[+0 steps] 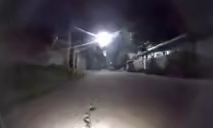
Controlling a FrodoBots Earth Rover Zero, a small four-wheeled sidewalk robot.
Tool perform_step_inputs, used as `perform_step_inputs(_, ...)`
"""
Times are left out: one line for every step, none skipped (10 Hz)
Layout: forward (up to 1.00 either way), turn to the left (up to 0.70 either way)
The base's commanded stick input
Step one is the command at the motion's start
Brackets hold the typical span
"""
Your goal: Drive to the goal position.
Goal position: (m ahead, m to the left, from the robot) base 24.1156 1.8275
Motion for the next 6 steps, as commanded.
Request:
perform_step_inputs(1.0, 0.0)
perform_step_inputs(1.0, 0.0)
perform_step_inputs(1.0, 0.0)
perform_step_inputs(1.0, 0.0)
perform_step_inputs(1.0, 0.0)
perform_step_inputs(1.0, 0.0)
